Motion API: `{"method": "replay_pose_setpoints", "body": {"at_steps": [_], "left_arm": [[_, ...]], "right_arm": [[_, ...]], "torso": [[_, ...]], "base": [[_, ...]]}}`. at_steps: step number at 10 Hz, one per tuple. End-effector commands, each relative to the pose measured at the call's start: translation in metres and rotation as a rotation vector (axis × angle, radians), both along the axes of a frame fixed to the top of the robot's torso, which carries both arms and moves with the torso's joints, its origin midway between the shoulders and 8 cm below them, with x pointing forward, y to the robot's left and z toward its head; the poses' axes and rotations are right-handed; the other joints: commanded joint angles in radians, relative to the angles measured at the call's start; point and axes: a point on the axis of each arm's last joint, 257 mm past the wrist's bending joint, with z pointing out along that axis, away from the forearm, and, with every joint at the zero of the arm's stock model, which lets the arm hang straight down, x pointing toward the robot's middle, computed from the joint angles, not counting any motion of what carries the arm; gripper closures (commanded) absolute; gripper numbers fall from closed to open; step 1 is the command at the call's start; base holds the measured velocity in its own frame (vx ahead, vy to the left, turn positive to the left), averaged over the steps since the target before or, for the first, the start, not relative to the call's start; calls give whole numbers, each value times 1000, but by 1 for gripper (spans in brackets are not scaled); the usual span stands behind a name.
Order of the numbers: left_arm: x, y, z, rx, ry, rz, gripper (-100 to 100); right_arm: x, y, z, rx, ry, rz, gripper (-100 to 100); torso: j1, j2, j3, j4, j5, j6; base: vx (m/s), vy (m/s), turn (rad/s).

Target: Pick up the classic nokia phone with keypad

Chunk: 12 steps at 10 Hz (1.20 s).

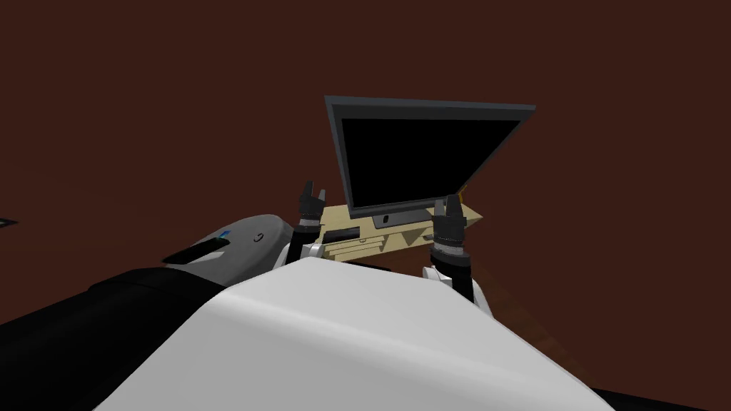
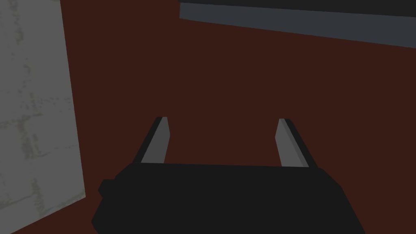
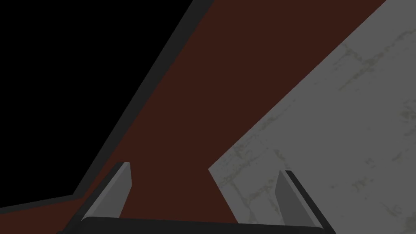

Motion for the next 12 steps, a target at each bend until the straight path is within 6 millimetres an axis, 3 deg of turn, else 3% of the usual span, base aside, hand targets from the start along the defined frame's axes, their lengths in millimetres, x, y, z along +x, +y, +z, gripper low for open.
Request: {"method": "replay_pose_setpoints", "body": {"at_steps": [1,2,4,5,7,8,11,12], "left_arm": [[0,0,0,0,0,0,0],[0,0,0,0,0,0,0],[0,0,0,0,0,0,0],[0,0,0,0,0,0,0],[0,0,0,0,0,0,0],[0,0,0,0,0,0,0],[0,0,0,0,0,0,0],[0,0,0,0,0,0,0]], "right_arm": [[8,10,-21,-31,49,42,-100],[8,10,-21,-34,50,44,-100],[14,22,-55,-70,127,101,-100],[13,22,-56,-77,129,104,-100],[15,34,-96,-116,218,165,-100],[15,34,-96,-122,220,167,-100],[8,47,-159,-180,362,258,-100],[8,46,-165,-192,374,261,-100]], "torso": [[0,0,0,0,0,0],[0,0,0,0,0,0],[0,0,0,0,0,0],[-1,0,0,0,0,0],[-1,0,0,0,0,0],[-1,1,0,0,0,0],[-1,1,0,0,0,0],[-1,1,0,0,0,0]], "base": [[-15,-10,230],[-11,-15,94],[-16,-13,208],[-16,-16,103],[-19,-14,236],[-20,-16,96],[-24,-14,279],[-22,-17,131]]}}
